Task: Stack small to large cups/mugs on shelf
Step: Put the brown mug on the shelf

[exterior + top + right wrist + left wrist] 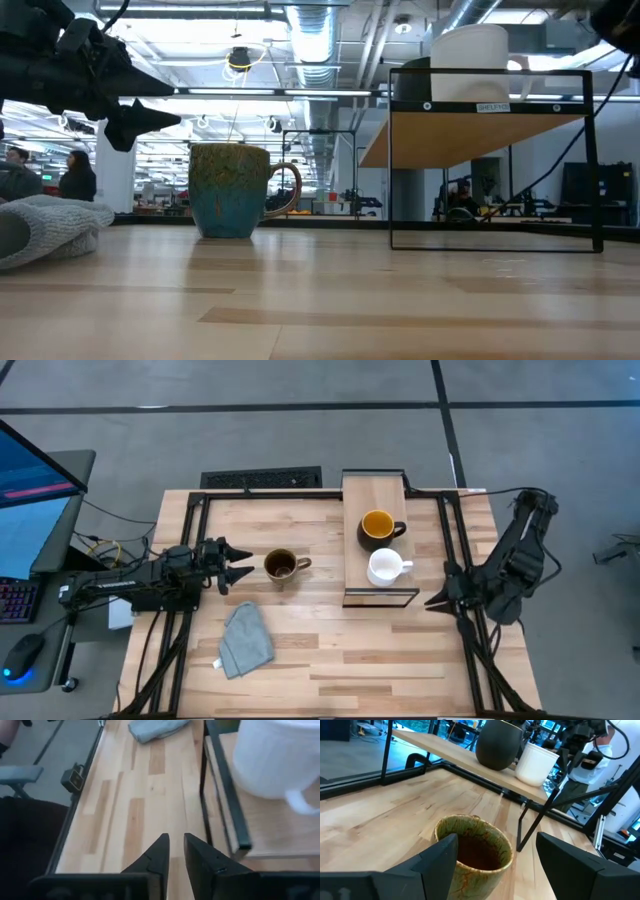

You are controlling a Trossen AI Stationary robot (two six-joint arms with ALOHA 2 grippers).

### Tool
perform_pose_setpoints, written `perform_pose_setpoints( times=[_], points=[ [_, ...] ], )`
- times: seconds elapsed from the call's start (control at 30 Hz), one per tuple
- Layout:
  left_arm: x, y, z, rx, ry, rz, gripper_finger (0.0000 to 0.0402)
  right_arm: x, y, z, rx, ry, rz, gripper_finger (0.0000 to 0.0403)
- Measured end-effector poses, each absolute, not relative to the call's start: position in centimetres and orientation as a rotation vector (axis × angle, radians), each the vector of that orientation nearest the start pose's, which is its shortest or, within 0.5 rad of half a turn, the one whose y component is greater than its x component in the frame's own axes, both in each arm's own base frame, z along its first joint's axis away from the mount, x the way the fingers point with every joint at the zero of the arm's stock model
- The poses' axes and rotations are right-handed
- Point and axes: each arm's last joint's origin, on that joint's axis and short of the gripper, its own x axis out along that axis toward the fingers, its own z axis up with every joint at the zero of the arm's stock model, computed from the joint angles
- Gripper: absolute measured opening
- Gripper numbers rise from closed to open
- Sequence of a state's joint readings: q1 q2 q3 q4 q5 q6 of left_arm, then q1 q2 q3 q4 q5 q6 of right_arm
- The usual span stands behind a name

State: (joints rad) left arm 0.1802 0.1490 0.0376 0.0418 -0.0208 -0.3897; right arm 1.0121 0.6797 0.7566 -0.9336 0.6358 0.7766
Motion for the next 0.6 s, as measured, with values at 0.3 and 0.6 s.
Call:
perform_pose_setpoints(
  times=[0.3,0.6],
  points=[
    [10.4,2.0,16.8,-0.394,0.031,0.212,0.0261,6.6,5.8,28.8,0.107,0.559,0.015,0.0066],
    [10.4,1.9,16.7,-0.394,0.038,0.214,0.0261,7.0,4.2,28.8,0.086,0.535,-0.141,0.0051]
  ],
)
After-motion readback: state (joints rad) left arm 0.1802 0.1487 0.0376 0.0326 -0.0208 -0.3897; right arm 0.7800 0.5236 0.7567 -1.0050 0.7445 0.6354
